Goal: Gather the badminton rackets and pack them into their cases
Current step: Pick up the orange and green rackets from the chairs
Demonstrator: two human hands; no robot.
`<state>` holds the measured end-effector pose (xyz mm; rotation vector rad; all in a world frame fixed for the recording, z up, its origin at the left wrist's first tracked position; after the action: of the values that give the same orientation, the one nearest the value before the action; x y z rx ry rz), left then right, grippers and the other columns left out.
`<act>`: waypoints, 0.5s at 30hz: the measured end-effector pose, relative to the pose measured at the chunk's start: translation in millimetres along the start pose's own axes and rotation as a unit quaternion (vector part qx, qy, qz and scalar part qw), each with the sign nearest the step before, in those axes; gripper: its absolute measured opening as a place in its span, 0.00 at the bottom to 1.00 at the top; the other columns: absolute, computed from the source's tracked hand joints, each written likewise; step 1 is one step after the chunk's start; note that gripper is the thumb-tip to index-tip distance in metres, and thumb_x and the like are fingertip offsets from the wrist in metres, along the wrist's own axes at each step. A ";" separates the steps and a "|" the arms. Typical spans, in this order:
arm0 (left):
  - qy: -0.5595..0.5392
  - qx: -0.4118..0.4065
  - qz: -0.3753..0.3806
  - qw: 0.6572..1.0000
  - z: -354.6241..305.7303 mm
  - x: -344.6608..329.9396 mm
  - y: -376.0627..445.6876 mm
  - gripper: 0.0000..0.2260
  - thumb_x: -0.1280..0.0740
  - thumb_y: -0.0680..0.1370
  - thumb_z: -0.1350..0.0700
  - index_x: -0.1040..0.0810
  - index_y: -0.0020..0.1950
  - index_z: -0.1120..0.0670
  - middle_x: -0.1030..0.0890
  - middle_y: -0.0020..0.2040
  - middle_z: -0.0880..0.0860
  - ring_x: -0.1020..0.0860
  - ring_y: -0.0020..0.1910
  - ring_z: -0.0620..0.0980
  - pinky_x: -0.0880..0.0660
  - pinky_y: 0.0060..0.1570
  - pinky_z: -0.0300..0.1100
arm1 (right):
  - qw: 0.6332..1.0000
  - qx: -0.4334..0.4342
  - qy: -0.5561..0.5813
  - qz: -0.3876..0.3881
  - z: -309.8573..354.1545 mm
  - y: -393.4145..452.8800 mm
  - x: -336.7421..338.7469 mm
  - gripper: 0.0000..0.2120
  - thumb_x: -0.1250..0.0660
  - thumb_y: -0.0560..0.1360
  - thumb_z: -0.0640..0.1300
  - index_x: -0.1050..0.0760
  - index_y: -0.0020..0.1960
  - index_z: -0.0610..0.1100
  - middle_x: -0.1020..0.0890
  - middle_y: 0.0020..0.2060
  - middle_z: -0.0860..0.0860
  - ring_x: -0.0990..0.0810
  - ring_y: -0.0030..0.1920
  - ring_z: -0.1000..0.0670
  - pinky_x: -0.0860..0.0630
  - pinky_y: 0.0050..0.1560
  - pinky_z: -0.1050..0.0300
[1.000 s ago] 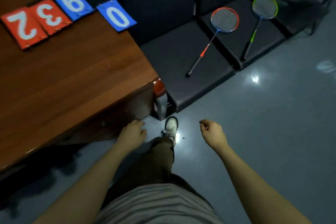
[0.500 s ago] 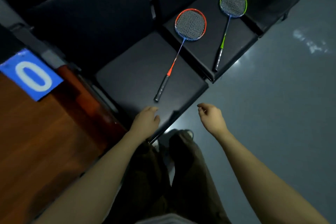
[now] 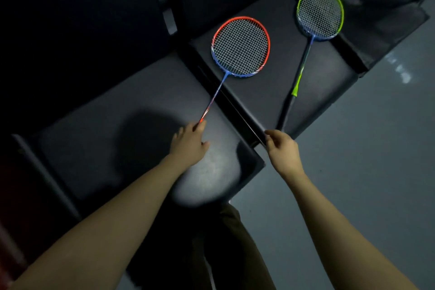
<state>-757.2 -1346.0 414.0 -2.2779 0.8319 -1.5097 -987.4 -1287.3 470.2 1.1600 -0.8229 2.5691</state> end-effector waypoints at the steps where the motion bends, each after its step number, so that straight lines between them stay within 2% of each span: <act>1: -0.006 0.014 0.000 1.000 4.6 -9.2 15.6 0.29 0.38 0.76 0.48 0.46 0.74 0.50 0.36 0.68 0.59 0.34 0.64 0.62 0.36 0.62 0.53 | 1.000 0.000 0.003 -0.007 -8.9 14.9 -3.8 0.13 0.41 0.79 0.44 0.25 0.60 0.44 0.21 0.57 0.45 0.22 0.56 0.45 0.25 0.57 0.45; 4: -0.025 0.014 -0.001 1.000 11.8 -34.4 46.4 0.32 0.35 0.75 0.52 0.48 0.75 0.51 0.34 0.62 0.59 0.32 0.60 0.61 0.31 0.57 0.54 | 0.999 0.005 0.012 -0.035 -30.5 48.5 -14.2 0.14 0.41 0.79 0.44 0.26 0.62 0.44 0.22 0.56 0.46 0.22 0.54 0.47 0.25 0.55 0.48; 6: -0.086 -0.009 -0.035 0.996 11.8 -39.1 55.3 0.30 0.35 0.74 0.61 0.43 0.73 0.52 0.32 0.56 0.58 0.29 0.55 0.61 0.27 0.53 0.54 | 0.998 0.019 0.011 -0.062 -39.3 62.4 -18.2 0.14 0.40 0.78 0.44 0.27 0.63 0.44 0.22 0.54 0.47 0.23 0.54 0.47 0.26 0.54 0.50; 8: -0.145 -0.051 -0.075 0.985 4.2 -38.0 58.7 0.28 0.37 0.73 0.66 0.38 0.72 0.54 0.30 0.53 0.58 0.26 0.50 0.59 0.26 0.51 0.55 | 0.995 0.031 -0.001 -0.090 -47.4 72.5 -19.4 0.16 0.39 0.78 0.44 0.28 0.65 0.45 0.24 0.54 0.46 0.26 0.56 0.46 0.28 0.56 0.50; 12: -0.192 -0.095 -0.151 0.965 -20.6 -24.3 70.1 0.26 0.35 0.73 0.66 0.33 0.70 0.54 0.28 0.50 0.57 0.25 0.46 0.56 0.25 0.49 0.48 | 0.985 0.012 -0.058 -0.160 -66.9 94.9 -11.9 0.25 0.35 0.75 0.49 0.35 0.70 0.48 0.30 0.62 0.42 0.32 0.60 0.40 0.33 0.62 0.44; 15: -0.217 -0.104 -0.173 0.955 -34.5 -17.2 82.8 0.25 0.34 0.73 0.65 0.31 0.69 0.53 0.28 0.48 0.54 0.25 0.45 0.53 0.27 0.48 0.45 | 0.980 -0.062 -0.084 -0.172 -90.6 114.7 -12.6 0.31 0.34 0.74 0.54 0.41 0.73 0.50 0.35 0.66 0.39 0.35 0.63 0.36 0.37 0.64 0.41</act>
<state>-818.8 -1398.6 371.9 -2.8804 0.5018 -0.9992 -1081.3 -1330.0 365.9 1.3594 -0.7281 2.1355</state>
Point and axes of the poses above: each hand's wrist, its own y-axis towards the middle knuckle, its own x-axis out of the back of the hand, z = x × y, the point moved 9 cm from there along y, towards the middle knuckle
